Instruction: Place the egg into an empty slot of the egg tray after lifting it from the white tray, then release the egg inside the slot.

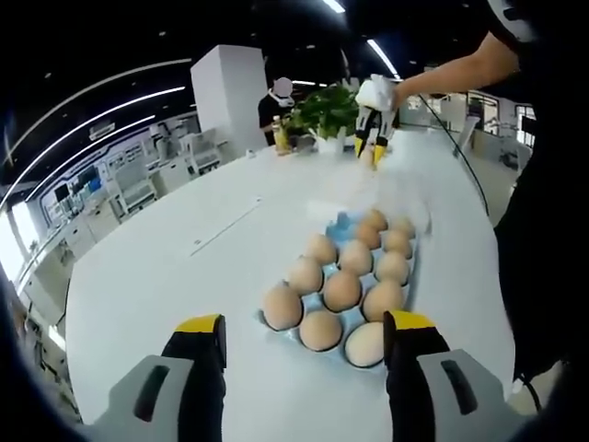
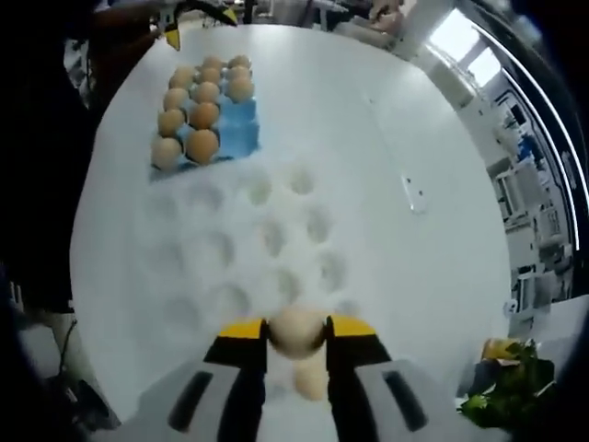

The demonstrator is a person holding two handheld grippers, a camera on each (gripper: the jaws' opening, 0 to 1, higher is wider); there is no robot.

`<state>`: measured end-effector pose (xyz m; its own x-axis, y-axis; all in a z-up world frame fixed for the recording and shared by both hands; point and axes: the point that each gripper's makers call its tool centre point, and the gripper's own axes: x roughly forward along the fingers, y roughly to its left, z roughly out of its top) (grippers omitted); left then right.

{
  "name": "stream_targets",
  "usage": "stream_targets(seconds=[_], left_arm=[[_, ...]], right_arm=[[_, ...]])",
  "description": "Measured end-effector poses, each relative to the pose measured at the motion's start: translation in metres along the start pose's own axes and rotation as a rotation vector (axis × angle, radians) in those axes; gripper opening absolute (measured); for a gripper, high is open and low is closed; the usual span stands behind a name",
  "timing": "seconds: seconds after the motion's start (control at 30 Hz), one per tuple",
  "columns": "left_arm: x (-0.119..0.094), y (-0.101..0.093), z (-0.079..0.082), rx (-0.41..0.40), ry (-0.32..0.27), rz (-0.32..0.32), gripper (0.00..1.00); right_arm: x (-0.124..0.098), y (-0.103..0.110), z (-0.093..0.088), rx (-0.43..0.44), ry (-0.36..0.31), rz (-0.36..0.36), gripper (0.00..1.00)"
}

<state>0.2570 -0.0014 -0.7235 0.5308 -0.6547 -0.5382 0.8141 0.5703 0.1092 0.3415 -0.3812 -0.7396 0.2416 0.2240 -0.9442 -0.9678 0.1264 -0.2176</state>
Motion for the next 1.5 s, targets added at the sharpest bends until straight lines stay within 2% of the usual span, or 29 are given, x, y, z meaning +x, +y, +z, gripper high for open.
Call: stream_targets(seconds=[0.33, 0.63, 0.77, 1.5], left_arm=[[-0.002, 0.002, -0.001, -0.003, -0.005, 0.013, 0.72], [-0.002, 0.002, -0.001, 0.008, -0.006, 0.008, 0.72], [-0.003, 0.002, 0.000, 0.008, -0.010, 0.011, 0.72], [-0.004, 0.004, -0.001, -0.004, -0.018, 0.015, 0.72]], right_arm=[[0.005, 0.005, 0.020, -0.016, -0.031, 0.028, 0.24], [0.014, 0.010, 0.042, -0.066, -0.040, 0.050, 0.24], [0.016, 0.012, 0.060, -0.086, -0.069, 0.059, 0.24], [0.044, 0.024, 0.125, -0.191, -0.132, 0.126, 0.24]])
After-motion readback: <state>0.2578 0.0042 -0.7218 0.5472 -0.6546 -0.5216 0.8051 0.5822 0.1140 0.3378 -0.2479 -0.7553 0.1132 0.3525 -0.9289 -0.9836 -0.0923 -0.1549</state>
